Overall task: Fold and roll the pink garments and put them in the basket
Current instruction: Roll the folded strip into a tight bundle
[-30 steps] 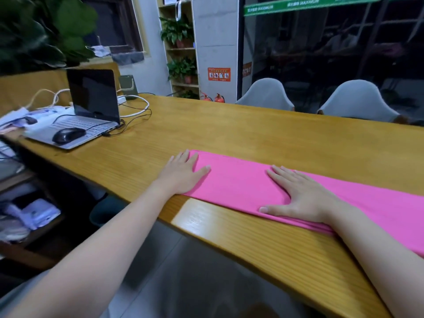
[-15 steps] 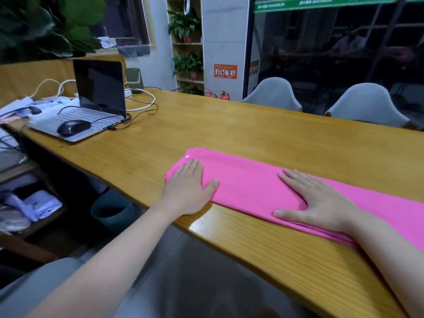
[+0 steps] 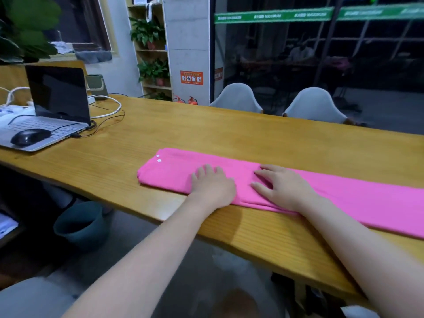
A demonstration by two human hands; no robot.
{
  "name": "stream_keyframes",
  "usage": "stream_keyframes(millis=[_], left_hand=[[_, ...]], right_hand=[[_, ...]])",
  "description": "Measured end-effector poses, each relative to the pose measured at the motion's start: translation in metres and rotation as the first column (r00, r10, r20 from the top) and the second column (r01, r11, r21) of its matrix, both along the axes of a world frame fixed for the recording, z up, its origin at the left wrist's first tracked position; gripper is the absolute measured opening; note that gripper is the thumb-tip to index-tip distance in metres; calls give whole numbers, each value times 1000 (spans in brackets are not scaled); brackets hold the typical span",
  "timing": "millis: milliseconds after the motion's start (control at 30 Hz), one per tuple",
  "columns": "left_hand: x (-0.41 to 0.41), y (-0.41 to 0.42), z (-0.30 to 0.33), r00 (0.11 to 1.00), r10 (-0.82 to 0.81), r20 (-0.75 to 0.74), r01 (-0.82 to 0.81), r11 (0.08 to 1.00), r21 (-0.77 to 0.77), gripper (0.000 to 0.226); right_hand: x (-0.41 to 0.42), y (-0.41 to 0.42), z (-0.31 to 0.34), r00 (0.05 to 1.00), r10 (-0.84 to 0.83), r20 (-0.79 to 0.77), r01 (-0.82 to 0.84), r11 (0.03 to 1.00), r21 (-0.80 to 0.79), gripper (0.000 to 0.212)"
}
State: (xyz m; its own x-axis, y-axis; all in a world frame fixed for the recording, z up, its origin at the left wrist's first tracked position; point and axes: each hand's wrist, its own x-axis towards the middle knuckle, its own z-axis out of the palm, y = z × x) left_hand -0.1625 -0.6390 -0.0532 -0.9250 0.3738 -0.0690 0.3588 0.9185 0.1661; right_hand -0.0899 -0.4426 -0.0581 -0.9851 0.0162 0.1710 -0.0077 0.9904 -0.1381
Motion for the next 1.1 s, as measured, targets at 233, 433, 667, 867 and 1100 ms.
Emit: stream_keyframes(millis=[233,433,667,867,1100], left_hand=[[48,96,-6,987,-59,148,52,997,54,76],[-44,101,-9,958,-264,109,264,964,17,71],[-138,142,-9,891,-454,20,455,891,-9,63],[-89,167,9,864,-417,-283,389,908,-154,41],[51,206,-13,973,-230,9,230,973,-19,68]], right_hand=[[22,41,-4,984,20,177,-6,997,-78,53],[15,81,-5,979,-2,204,20,996,-89,56],[31,118,-2,971,7,239,2,999,-38,57],[89,146,2,963,-26,268,19,999,27,58],[131,130,0,959,-99,266,108,994,-19,56]])
